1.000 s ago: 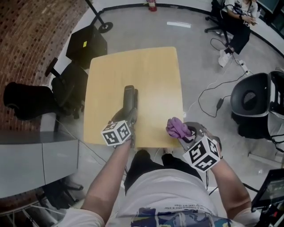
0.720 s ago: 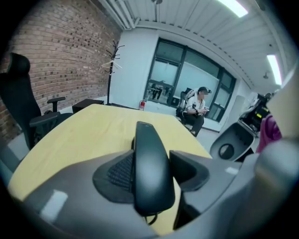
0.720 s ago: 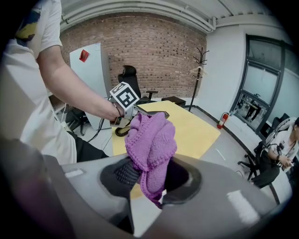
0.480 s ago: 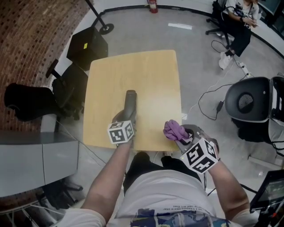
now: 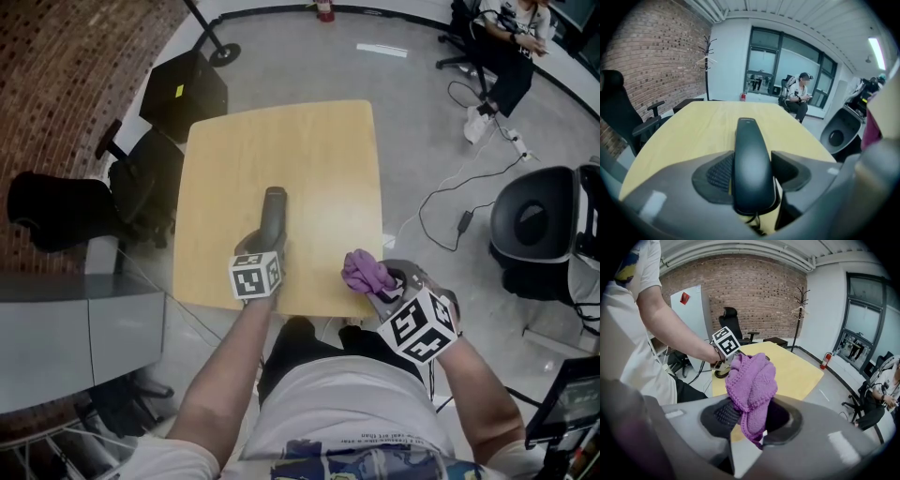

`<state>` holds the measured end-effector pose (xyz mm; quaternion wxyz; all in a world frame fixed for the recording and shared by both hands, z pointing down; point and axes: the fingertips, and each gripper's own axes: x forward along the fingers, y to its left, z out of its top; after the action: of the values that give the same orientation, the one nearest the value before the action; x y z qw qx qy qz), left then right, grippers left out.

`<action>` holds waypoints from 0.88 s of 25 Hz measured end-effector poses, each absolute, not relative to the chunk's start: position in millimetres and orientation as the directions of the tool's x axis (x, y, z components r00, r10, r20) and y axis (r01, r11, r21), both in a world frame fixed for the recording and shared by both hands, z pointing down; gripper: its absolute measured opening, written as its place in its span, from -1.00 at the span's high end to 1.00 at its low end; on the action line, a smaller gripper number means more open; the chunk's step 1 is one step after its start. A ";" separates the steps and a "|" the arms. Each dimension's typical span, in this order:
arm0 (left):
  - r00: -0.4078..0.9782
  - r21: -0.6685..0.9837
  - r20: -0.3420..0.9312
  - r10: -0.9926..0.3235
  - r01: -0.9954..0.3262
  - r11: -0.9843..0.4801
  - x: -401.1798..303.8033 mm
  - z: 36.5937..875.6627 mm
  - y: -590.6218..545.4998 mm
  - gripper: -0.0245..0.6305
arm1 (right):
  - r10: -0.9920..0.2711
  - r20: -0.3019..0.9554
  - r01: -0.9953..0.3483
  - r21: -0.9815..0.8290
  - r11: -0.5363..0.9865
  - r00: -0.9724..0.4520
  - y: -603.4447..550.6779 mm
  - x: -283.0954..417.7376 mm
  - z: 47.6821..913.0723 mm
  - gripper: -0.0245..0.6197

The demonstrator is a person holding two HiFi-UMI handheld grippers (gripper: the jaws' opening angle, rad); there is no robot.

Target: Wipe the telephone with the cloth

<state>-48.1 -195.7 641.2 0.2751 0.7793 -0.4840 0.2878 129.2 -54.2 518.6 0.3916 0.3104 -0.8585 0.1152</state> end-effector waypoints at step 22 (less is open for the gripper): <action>0.458 0.208 0.673 -0.581 -0.871 -0.445 -72.0 575.6 -68.6 -0.23 | -0.379 0.686 -0.509 0.016 0.861 -0.620 -36.1 86.4 513.1 0.55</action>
<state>-72.0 -68.6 575.6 0.2752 0.8082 -0.4491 0.2633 86.4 -36.1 513.1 0.3583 0.2479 -0.8955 0.0903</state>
